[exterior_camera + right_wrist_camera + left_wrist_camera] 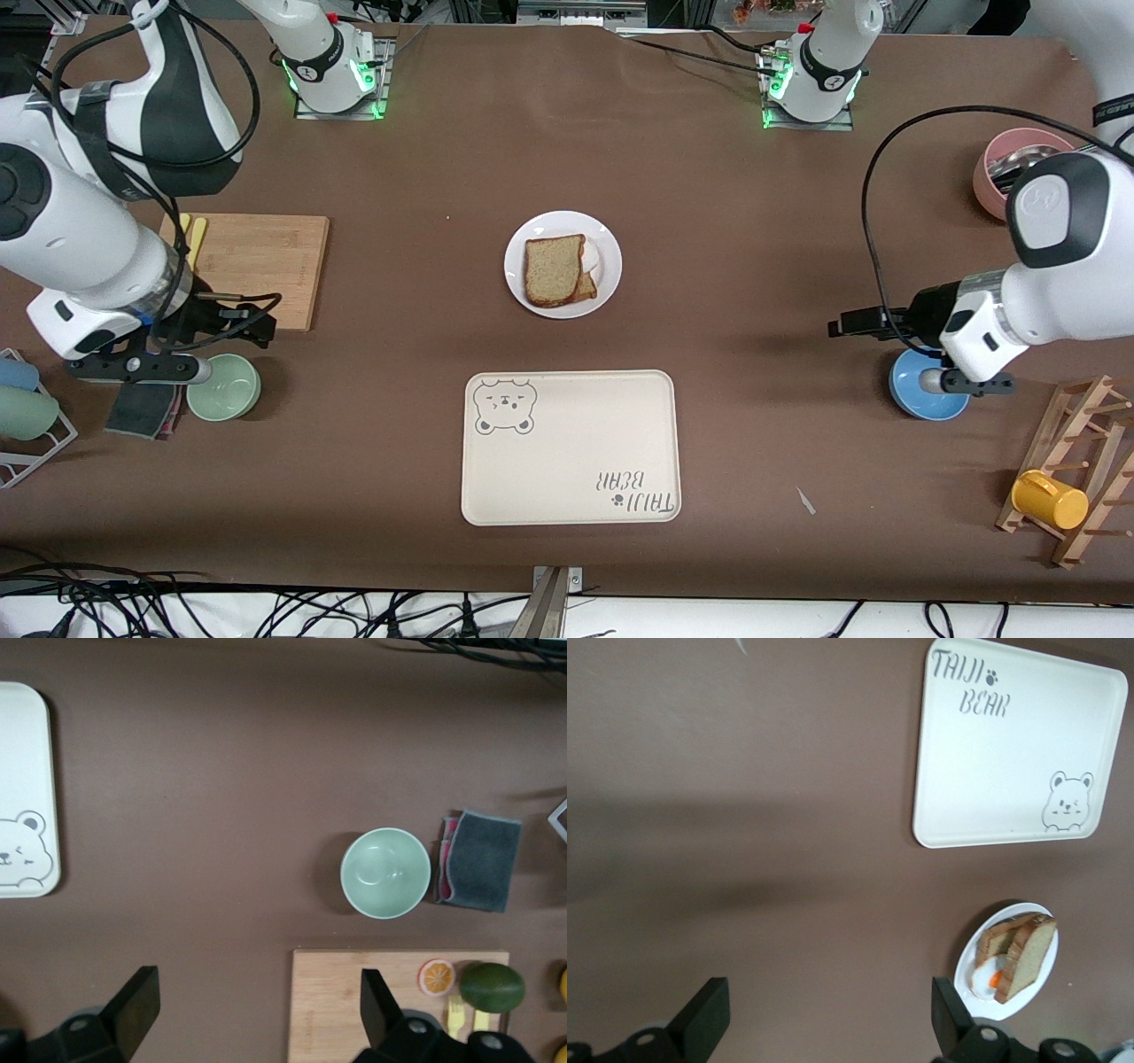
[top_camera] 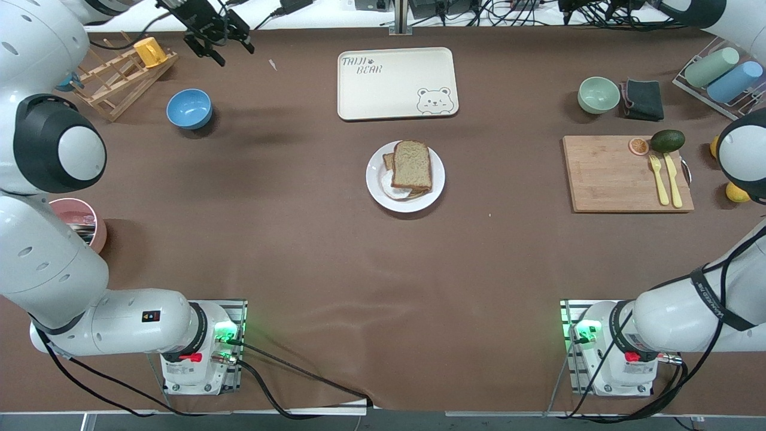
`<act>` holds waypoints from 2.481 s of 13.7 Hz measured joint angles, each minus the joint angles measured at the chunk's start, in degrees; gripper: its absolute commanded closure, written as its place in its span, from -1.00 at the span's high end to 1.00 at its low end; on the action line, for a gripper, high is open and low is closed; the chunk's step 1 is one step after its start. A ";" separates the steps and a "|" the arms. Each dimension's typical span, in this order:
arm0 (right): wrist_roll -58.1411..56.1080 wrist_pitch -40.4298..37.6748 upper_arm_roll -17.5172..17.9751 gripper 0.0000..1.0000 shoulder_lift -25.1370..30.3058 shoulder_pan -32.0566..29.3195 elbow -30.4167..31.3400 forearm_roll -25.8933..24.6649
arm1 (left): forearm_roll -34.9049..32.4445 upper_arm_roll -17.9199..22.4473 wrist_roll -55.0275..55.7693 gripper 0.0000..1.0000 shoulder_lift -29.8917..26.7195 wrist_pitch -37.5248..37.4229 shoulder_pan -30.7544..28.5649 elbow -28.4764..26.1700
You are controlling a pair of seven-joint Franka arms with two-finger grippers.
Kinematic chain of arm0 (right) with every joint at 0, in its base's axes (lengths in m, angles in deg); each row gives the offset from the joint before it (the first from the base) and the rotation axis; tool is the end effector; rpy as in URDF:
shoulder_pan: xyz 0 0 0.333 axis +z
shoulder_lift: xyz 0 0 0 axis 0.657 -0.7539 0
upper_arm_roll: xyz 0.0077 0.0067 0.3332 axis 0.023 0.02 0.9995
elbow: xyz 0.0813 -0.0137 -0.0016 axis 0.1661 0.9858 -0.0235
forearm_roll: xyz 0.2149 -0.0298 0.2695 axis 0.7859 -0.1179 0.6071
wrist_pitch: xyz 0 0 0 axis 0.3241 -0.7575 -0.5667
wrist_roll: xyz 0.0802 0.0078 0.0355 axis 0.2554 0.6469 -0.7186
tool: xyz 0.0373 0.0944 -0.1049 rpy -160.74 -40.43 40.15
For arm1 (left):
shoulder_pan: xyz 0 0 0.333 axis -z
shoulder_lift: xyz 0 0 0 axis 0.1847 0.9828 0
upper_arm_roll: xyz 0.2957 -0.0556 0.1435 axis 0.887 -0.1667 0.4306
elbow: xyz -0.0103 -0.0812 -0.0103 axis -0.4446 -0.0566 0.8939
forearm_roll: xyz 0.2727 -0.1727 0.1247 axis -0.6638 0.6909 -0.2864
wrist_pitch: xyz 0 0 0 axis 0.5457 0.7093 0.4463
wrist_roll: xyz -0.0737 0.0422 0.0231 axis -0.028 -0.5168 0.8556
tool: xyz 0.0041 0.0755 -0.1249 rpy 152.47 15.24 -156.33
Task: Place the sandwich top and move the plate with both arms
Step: 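Move the left gripper toward the rim of the white plate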
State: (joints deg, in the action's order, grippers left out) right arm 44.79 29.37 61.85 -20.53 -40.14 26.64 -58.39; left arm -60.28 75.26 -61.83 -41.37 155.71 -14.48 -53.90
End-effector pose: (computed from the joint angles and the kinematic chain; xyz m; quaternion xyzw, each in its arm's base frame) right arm 0.6322 0.0896 0.4902 0.9980 0.0171 0.0222 0.0558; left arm 0.6128 -0.0716 0.4169 0.9728 0.0258 -0.0866 0.2134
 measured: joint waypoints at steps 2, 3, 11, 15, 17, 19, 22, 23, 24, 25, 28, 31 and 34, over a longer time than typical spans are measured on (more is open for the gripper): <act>-2.29 -0.01 -1.52 1.00 0.07 -0.01 0.04 2.47 | 3.32 -0.35 -0.11 1.00 1.04 0.01 0.03 -0.32; -2.63 -0.01 -2.27 1.00 0.39 0.02 0.02 3.30 | 5.12 -0.36 -0.60 1.00 1.36 0.00 0.01 -0.78; -3.48 -5.60 -9.75 1.00 6.99 0.05 0.09 8.67 | 18.56 -0.26 -11.20 1.00 2.92 1.98 -0.70 -8.48; -7.69 -11.75 -14.86 1.00 15.27 0.11 5.46 10.91 | 29.51 -0.11 -28.46 1.00 3.10 2.13 -1.77 -16.83; -10.65 -9.37 -16.26 1.00 17.15 0.08 9.42 13.86 | 32.30 -0.11 -33.71 1.00 3.29 2.13 -2.33 -20.38; -10.99 -4.89 -16.52 1.00 17.55 0.08 11.16 14.65 | 33.25 -0.12 -34.62 1.00 3.81 1.96 -2.38 -21.71; -11.40 -1.77 -16.53 1.00 17.64 0.07 12.91 14.68 | 39.89 -0.10 -38.66 1.00 6.70 -1.56 -2.49 -22.64; -11.57 -1.63 -16.42 1.00 17.67 0.06 13.13 14.68 | 41.76 -0.10 -40.95 1.00 8.05 -2.35 -2.53 -23.12; -11.70 -1.70 -16.06 1.00 17.77 0.04 13.31 14.68 | 42.74 -0.12 -42.50 1.00 9.18 -2.74 -2.54 -23.49; -11.71 -1.81 -15.49 1.00 17.95 0.03 13.52 14.52 | 43.26 -0.21 -43.60 1.00 9.87 -3.01 -2.52 -23.61; -11.72 -1.92 -14.62 1.00 18.67 -0.12 14.75 14.10 | 46.02 -0.67 -47.30 1.00 10.40 -3.43 -1.19 -24.75; -11.74 -2.36 -13.68 1.00 19.93 -1.10 16.09 14.05 | 47.73 -0.81 -48.27 0.99 10.69 -3.35 2.08 -25.43; -11.74 -2.79 -13.17 1.00 21.91 -1.84 17.66 14.02 | 50.54 -0.82 -48.51 0.98 11.10 -1.09 6.22 -25.46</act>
State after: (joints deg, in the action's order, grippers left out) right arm 33.05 26.59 48.68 1.38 -41.97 44.30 -44.37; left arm -9.73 74.44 -110.33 -30.27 154.62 -8.26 -79.36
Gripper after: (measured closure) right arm 0.000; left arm 0.000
